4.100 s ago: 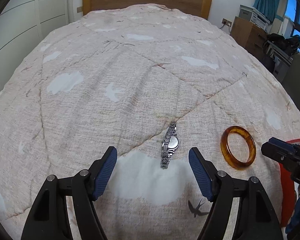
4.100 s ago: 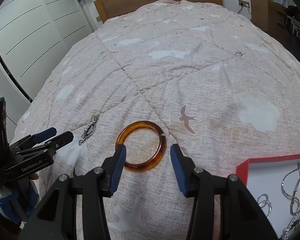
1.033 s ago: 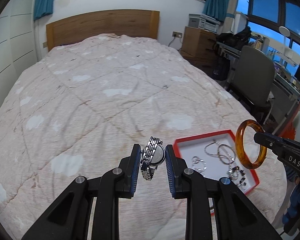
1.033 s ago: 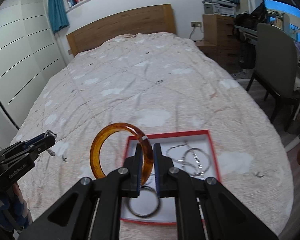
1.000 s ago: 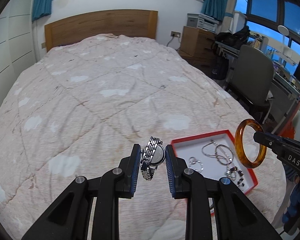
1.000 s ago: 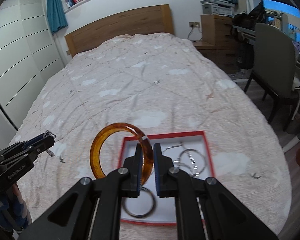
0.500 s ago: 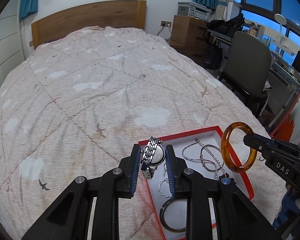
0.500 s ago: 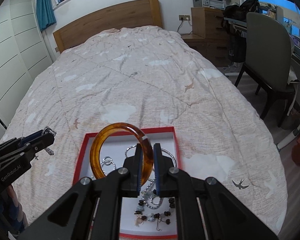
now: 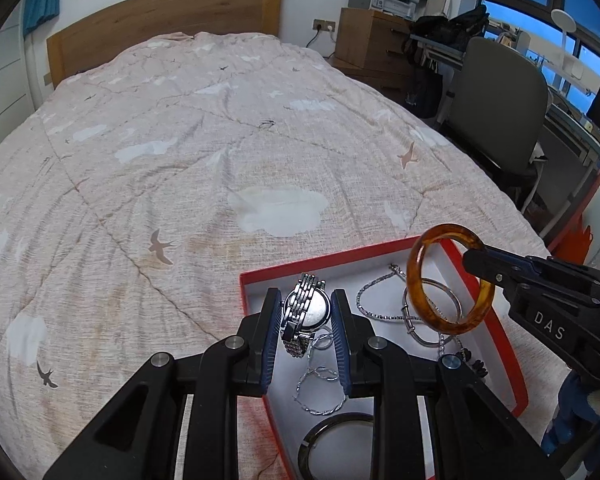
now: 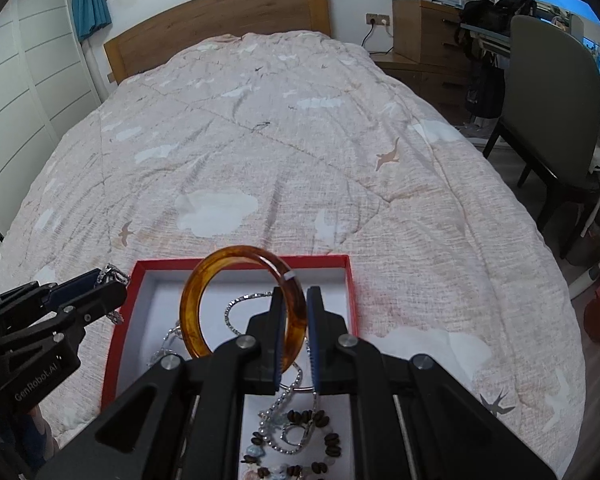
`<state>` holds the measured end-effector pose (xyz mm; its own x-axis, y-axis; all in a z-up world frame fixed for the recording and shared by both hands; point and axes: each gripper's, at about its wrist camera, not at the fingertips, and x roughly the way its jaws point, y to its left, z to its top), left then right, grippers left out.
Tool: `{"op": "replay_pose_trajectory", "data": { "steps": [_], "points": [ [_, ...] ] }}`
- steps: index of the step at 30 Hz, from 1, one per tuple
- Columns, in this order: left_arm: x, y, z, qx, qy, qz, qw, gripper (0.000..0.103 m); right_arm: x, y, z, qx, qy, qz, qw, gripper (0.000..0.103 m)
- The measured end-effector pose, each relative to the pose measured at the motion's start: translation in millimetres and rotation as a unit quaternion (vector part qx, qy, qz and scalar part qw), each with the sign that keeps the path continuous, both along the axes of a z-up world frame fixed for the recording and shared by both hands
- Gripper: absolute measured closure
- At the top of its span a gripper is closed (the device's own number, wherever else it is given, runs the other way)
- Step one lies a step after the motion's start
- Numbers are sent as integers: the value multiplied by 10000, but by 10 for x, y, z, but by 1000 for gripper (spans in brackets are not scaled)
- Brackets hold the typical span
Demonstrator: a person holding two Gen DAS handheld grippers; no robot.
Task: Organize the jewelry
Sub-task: 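Carry watch into red box and open left tool while right tool releases bangle there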
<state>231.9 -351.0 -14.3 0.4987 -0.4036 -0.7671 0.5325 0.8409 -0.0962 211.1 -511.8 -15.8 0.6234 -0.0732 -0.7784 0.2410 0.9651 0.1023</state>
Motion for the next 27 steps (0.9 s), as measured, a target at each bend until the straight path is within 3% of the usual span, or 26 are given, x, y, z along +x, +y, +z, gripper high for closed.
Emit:
{"op": "replay_pose_trajectory", "data": {
  "steps": [12,27],
  "points": [
    [58,-87,-306,99,263,-136,9995,78,224,-76,-272,44,436,348,9984,93],
    [86,-90,-591,170,596,-303,9976,78,-100,16,-487,-174,910,962,9910,94]
  ]
}}
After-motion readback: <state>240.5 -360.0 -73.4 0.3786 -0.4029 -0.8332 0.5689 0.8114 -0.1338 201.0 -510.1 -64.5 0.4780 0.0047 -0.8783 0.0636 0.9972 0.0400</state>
